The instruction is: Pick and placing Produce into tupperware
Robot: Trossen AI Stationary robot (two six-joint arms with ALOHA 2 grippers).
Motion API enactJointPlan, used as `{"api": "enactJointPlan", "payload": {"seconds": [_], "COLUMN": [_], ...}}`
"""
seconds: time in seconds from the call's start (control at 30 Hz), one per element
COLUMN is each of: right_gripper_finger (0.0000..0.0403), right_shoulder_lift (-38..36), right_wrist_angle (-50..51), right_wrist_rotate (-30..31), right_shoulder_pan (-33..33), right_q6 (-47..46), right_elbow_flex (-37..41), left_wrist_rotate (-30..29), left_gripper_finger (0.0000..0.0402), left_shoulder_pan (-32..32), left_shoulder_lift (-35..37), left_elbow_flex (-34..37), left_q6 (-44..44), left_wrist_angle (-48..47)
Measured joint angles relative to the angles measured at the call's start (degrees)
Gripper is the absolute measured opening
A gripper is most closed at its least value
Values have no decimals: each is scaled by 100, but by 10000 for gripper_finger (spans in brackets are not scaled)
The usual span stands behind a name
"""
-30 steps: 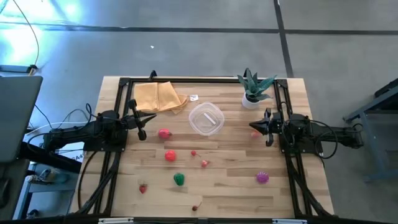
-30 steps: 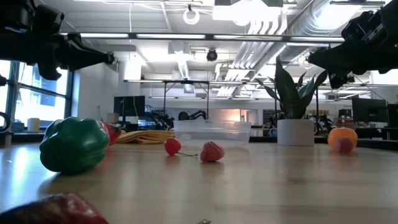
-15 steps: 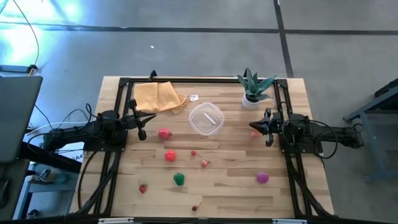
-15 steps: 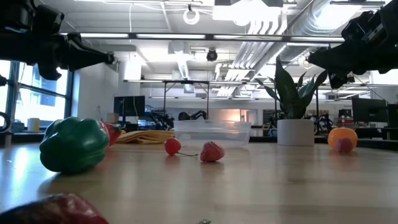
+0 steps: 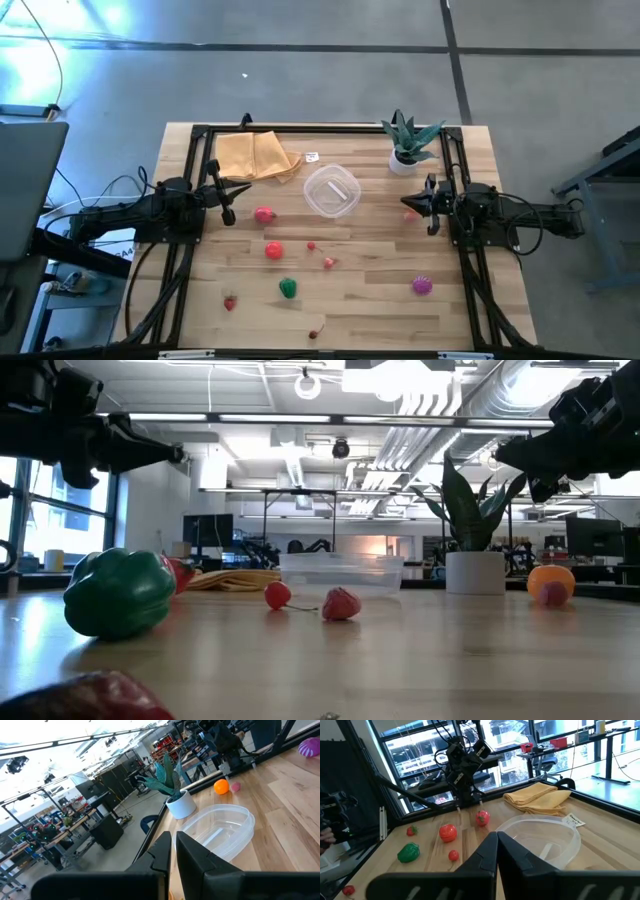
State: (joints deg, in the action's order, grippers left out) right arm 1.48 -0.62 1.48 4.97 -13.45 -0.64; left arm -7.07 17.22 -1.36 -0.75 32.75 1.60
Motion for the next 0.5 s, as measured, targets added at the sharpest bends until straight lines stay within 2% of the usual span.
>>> {"api": "enactJointPlan", "payload": {"seconds": [0.2,0.5], "right_gripper_finger": [0,0], "right_shoulder_lift": [0,-2], "right_wrist_angle": [-166,-1310], "right_wrist_rotate": [124,175], "right_shoulder_pan": [-2,0], "right_q6": [-602,-577], "right_elbow_flex": [4,4], "left_wrist_rotate": [0,4], "left_gripper_finger": [19,19], "left_shoulder_pan": [0,0], "left_shoulder_lift": [-1,1], "left_elbow_flex": [1,1], "left_q6": [0,-2], "left_wrist_angle": [152,295]}}
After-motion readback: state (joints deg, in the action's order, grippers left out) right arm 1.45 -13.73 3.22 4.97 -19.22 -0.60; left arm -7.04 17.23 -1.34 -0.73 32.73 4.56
